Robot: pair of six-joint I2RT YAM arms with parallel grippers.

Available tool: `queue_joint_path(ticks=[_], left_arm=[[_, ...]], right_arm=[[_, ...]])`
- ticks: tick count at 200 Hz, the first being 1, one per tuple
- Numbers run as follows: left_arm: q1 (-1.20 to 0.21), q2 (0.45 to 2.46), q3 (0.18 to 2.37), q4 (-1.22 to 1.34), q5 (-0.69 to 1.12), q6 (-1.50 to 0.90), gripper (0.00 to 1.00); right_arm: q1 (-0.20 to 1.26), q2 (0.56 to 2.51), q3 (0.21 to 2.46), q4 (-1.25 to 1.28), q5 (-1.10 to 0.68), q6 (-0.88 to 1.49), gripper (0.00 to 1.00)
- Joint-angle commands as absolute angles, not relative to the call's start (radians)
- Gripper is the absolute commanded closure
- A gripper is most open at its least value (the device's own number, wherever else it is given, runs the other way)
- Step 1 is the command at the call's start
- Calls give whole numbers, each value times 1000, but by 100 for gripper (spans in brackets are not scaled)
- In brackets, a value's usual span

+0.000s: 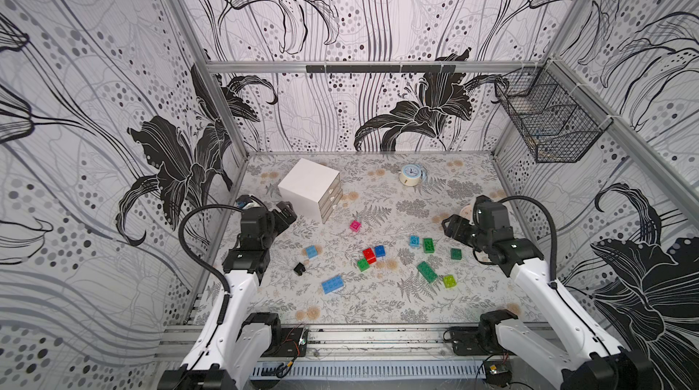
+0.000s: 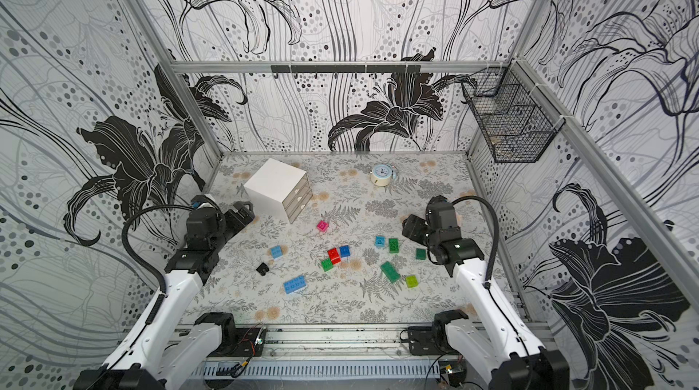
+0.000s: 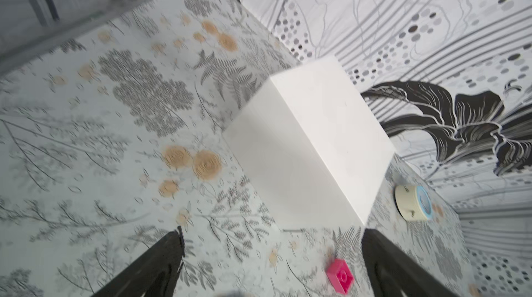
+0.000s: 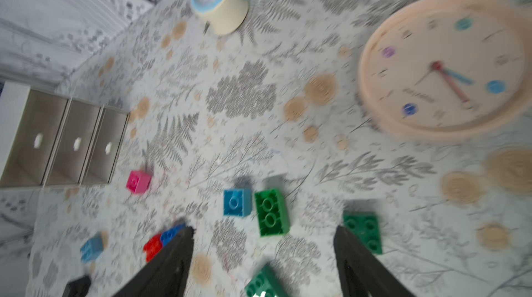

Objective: Assemble the number 1 with lego
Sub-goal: Pick up the lego brick from the center of the board.

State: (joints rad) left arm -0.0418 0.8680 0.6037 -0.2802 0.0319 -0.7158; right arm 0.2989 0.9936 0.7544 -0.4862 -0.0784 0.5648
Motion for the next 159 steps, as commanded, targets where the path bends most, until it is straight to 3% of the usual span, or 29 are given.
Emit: queue_joint_path(ticks=[1,21,49,122,159], left_arm=[[-165,834,613,-412,-2,-803,1],[-306,817,647,-512,-48,-822,0],[-430,823,657,-560,-53,-863,0],[-489,893,627,-417,19,-868,1],[-489,862,631,-443,-61,-889,0]], right_arm=[[448,1083,864,-630,-27,565,23],[586,1180,943,-678,15,564,23],[654,1271,967,-740,18,590,23],[689,1375,858,-824,162,630,16],[689,1439,773,-673,141,629,17]])
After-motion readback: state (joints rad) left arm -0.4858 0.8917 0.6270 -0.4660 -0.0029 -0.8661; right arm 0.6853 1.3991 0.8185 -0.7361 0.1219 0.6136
